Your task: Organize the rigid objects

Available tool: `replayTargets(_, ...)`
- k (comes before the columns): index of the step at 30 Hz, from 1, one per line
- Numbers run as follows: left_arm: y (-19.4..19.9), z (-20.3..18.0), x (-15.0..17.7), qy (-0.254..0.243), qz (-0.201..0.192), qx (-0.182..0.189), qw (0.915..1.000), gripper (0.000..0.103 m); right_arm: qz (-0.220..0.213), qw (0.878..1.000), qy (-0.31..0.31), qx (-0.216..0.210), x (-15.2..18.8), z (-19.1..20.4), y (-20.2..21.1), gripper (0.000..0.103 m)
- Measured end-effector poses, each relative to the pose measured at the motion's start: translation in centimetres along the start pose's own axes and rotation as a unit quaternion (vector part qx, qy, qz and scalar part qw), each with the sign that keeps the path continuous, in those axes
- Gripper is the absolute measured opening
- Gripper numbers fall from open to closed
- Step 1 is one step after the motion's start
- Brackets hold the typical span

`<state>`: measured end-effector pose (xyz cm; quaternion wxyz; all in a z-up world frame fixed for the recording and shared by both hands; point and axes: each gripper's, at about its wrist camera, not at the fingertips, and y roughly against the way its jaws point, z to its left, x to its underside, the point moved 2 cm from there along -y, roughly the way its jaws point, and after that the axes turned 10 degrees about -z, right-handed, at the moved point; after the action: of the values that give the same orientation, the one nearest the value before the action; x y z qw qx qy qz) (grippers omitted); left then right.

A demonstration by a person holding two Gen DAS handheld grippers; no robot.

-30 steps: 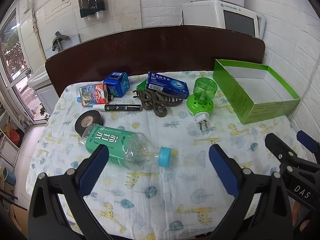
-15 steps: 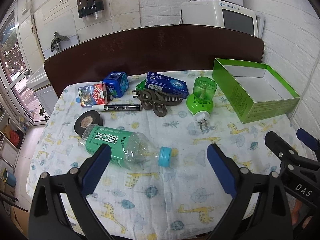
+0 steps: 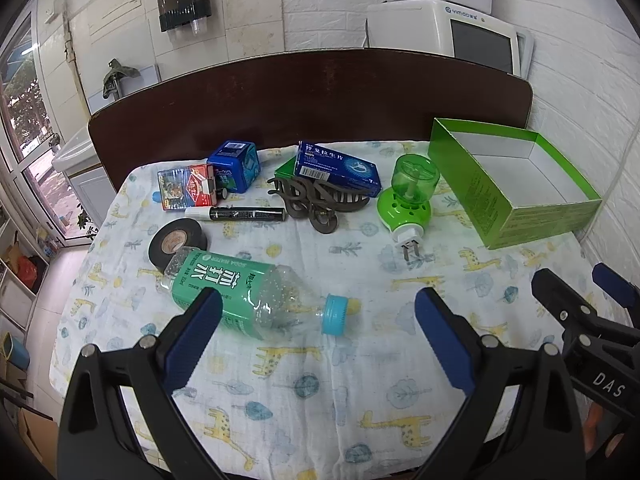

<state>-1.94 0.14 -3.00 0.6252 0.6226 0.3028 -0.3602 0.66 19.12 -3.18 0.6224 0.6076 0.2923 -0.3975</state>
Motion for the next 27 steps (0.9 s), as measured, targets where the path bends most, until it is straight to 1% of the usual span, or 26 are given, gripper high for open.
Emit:
replayTargets(4,-0.15,0.02,0.05,-0.002,0.001,0.0,1.0,0.097,-0.001,1.0,-0.003,-0.001,0.12,-0.06,-0.08,0.103)
replayTargets(9,-0.36,0.12,0.37,-0.004,0.005,0.001,1.0,0.097,0.008,1.0,-0.012,-0.004,0.35,-0.21,-0.3,0.103)
replayTargets(15,-0.56,0.12,0.44,-0.002,0.009,0.008,0.9999,0.097,0.007,1.0,-0.011,-0.007,0.45,0.0,-0.37,0.103)
replayTargets(27,-0.85,0.14,0.7,0.002,0.012,0.013,0.9998,0.097,0.012,1.0,-0.016,-0.002,0.77,-0.16,-0.58,0.103)
